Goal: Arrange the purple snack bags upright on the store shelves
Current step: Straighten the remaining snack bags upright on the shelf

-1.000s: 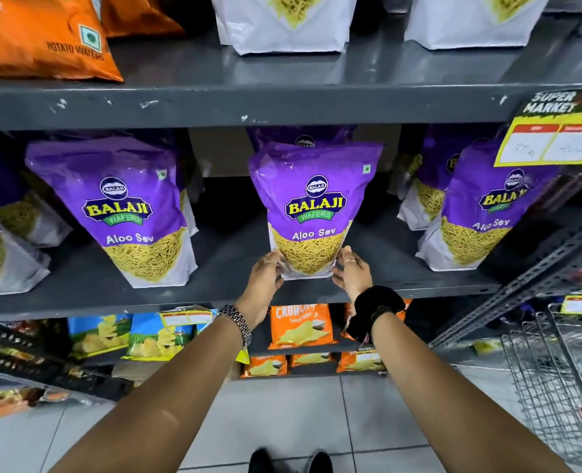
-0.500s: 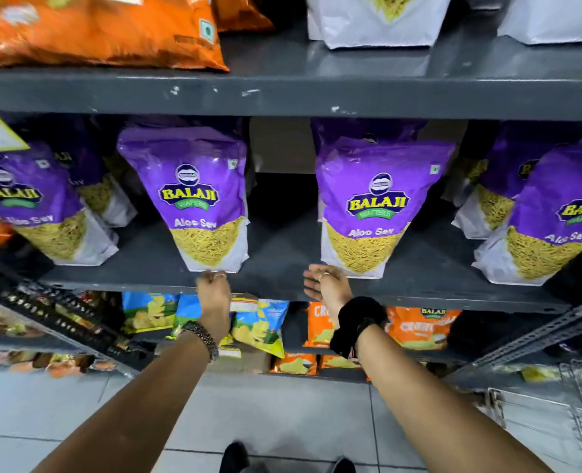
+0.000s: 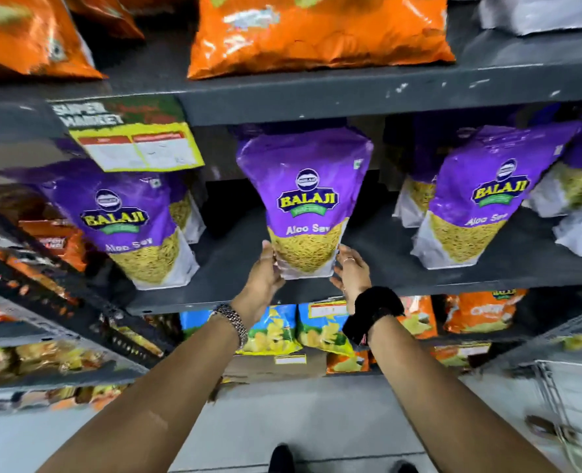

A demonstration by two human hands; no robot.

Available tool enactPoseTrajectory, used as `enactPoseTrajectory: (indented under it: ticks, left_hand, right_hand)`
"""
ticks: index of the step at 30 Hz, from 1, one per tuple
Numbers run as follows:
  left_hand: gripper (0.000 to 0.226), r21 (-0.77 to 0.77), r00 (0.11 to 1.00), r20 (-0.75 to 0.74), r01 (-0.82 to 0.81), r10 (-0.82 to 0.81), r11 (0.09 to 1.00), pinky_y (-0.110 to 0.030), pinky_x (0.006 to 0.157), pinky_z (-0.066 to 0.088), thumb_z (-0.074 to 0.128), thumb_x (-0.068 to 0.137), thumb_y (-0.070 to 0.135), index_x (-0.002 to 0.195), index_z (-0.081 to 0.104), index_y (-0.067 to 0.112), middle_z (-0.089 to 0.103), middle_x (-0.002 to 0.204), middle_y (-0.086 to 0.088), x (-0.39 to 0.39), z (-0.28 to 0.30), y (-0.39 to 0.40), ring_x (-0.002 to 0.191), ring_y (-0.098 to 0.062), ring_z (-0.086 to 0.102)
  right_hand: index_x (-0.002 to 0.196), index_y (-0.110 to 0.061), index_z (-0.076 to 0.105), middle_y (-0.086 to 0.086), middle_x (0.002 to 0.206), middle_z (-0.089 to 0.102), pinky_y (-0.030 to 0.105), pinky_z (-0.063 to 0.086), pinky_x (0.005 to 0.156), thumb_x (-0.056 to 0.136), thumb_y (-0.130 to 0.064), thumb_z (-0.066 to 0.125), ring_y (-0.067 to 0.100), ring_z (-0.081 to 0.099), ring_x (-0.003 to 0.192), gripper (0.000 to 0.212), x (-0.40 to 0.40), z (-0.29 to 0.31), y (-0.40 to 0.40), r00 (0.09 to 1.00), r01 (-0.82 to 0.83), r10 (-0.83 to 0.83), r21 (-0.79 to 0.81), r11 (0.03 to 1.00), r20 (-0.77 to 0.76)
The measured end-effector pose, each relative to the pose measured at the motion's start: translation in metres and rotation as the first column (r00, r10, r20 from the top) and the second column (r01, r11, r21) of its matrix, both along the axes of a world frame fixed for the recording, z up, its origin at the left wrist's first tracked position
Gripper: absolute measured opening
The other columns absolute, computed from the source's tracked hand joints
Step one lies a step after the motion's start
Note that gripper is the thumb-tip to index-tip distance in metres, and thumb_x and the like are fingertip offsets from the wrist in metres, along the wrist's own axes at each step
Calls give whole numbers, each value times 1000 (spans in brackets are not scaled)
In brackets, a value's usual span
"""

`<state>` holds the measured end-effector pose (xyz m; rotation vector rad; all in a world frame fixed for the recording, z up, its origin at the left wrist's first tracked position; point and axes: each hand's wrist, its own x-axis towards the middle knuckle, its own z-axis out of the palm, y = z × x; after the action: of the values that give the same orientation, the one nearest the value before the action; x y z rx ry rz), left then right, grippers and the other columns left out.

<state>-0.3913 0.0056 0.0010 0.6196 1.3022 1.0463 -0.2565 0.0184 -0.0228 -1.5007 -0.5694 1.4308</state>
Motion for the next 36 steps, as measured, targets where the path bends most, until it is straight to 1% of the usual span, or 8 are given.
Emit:
enactPoseTrajectory:
  ticks: [5,10,13,19,24,28,33,36]
  left_hand:
    - [55,1,994,23,110,-110,994,-27,97,37,19,97,46,133,46,14,52,139,-6,-15,-2,3,129,-21,48]
    - [45,25,992,40,120,-121,992,-25,94,36,21,98,44,124,50,22,56,112,8,-22,-10,2,107,-8,51]
    - [29,-18,999,36,34,-33,999,-23,79,40,28,99,38,79,47,27,41,75,10,-38,-23,-2,71,-3,42]
    - [15,-21,934,-19,-357,357,934,-11,51,42,40,95,16,85,47,23,42,71,4,-112,-51,-22,60,-6,47]
    - [46,61,821,-245,-518,516,853,-35,109,31,35,97,31,137,33,9,42,142,-13,-177,-49,-35,129,-29,41]
    - [69,-1,853,-236,-479,465,878,-38,118,20,20,91,62,147,22,22,28,155,0,-216,-28,-33,142,-23,27]
    - [68,-1,939,-64,-339,338,941,-36,120,15,6,90,61,147,20,26,25,156,3,-235,-6,-36,145,-21,23]
    - [66,29,951,-51,-303,305,952,-35,119,15,3,91,58,147,17,26,24,157,1,-236,-3,-37,145,-21,23]
  right_hand:
    - [125,-9,54,35,114,54,25,39,61,95,-24,38,22,56,76,37,-11,8,-2,997,77,-77,0,997,25]
    - [117,-13,57,3,99,59,35,47,85,95,-30,38,16,55,90,33,-11,1,-2,994,93,-93,-14,996,49]
    - [95,-16,51,-2,79,50,31,48,66,95,-20,38,15,49,75,14,-18,-7,-9,984,151,-142,-72,986,108]
    - [117,-6,52,7,78,53,20,38,43,92,-4,37,13,43,57,29,-66,-17,-18,996,-16,32,-188,982,83]
    - [123,-2,49,23,134,53,36,50,75,93,-5,35,31,56,100,34,-143,-7,-9,981,-196,194,-127,972,-31]
    - [127,-6,47,19,140,47,46,39,105,95,-18,39,35,44,130,35,-209,-1,2,946,-320,312,-97,943,-85]
    - [82,-22,53,-2,84,51,31,45,74,93,-37,42,14,52,83,22,-256,3,6,927,-370,361,-91,924,-105]
    - [94,-19,50,-5,82,46,30,42,71,93,-39,41,11,46,78,22,-264,1,7,939,-338,330,-81,938,-95]
